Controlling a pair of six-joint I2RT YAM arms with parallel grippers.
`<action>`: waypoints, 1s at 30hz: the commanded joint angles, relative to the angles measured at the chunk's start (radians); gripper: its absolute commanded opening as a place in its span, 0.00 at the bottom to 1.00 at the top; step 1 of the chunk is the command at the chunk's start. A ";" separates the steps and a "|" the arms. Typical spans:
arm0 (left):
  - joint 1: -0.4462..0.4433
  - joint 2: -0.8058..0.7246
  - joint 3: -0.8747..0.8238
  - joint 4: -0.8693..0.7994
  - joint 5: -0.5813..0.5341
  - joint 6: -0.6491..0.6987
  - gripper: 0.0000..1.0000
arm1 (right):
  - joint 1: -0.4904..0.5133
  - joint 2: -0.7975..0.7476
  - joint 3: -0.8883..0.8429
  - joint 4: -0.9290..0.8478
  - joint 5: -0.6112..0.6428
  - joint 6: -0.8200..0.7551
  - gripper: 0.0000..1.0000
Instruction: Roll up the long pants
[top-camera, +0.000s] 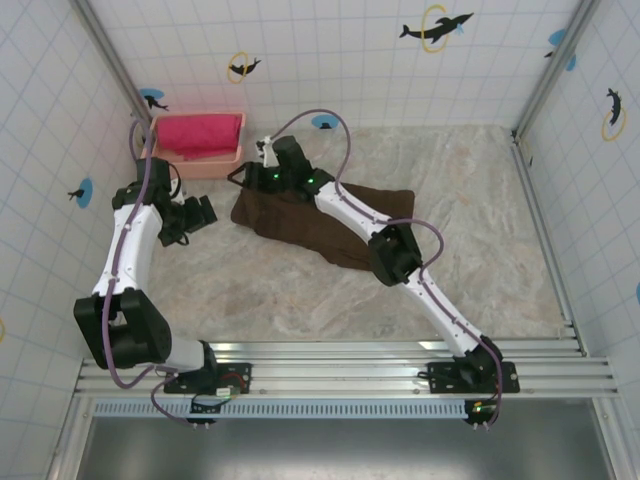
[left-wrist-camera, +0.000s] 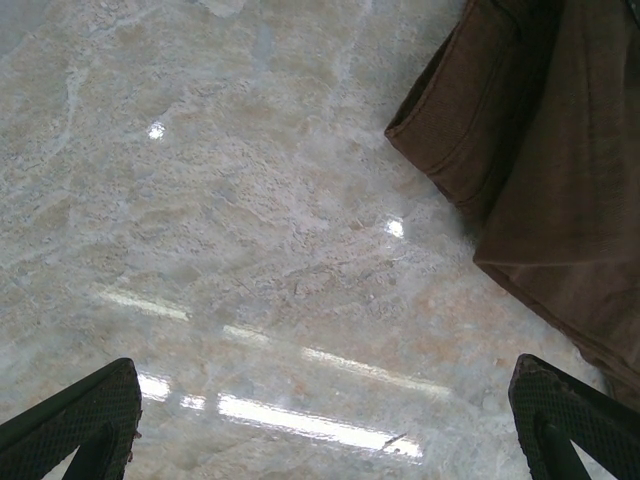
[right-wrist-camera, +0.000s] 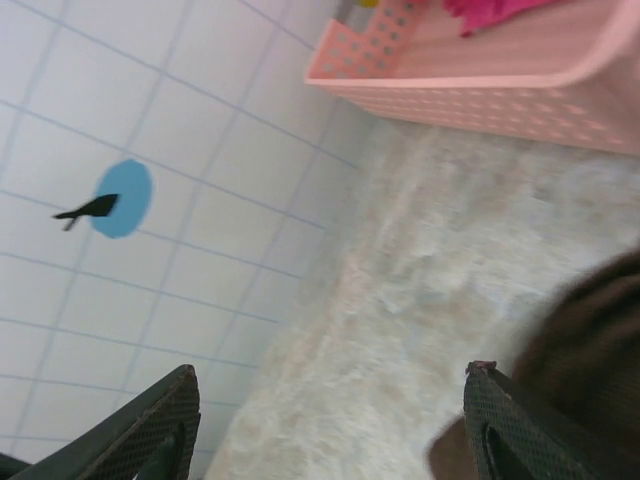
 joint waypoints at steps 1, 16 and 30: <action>-0.007 -0.021 0.009 0.001 0.009 -0.016 0.97 | -0.012 0.004 0.039 0.013 -0.025 0.009 0.71; -0.092 0.044 -0.006 0.126 0.062 -0.097 0.97 | -0.309 -0.554 -0.456 -0.617 0.153 -0.509 0.69; -0.211 0.251 0.090 0.190 0.071 -0.153 0.96 | -0.519 -0.906 -1.150 -0.532 0.226 -0.560 0.70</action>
